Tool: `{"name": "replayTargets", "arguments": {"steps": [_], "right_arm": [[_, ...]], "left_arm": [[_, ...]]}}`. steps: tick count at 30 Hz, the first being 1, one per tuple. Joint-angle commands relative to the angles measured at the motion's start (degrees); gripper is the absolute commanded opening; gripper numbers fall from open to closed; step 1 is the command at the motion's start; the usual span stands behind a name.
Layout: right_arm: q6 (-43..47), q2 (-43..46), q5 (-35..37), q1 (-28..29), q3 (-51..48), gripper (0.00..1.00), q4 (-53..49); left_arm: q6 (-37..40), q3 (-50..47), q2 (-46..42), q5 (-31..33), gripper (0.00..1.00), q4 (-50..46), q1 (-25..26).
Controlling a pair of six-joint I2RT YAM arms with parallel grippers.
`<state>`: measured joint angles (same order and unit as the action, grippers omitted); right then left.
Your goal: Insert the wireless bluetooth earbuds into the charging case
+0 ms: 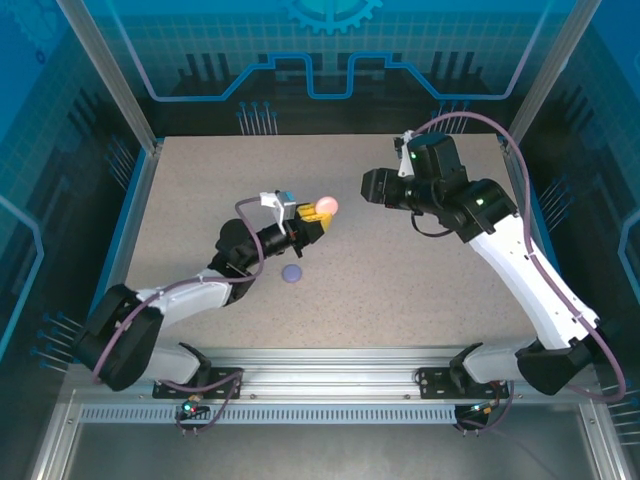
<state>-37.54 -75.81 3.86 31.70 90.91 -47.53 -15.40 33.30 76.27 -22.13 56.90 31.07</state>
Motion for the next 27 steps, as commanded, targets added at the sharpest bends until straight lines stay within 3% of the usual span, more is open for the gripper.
{"name": "replayTargets", "arguments": {"steps": [1,5,18,27], "right_arm": [[-2.4,1.3,2.5,-0.8,-2.9,0.53,-1.5],[-3.9,2.8,3.9,-1.0,-6.7,0.55,-1.7],[-7.9,7.4,5.4,-1.3,-16.6,0.58,-2.9],[-8.7,9.7,5.6,-1.2,-19.0,0.58,-3.4]], "left_arm": [[-4.9,2.8,-4.4,6.6,0.0,-21.5,2.8],[-8.6,5.2,-5.4,11.6,0.0,-34.6,6.3],[-21.6,1.9,-3.0,14.4,0.0,-39.0,12.9],[-25.8,4.3,5.3,15.7,0.0,-42.8,15.7]]}}
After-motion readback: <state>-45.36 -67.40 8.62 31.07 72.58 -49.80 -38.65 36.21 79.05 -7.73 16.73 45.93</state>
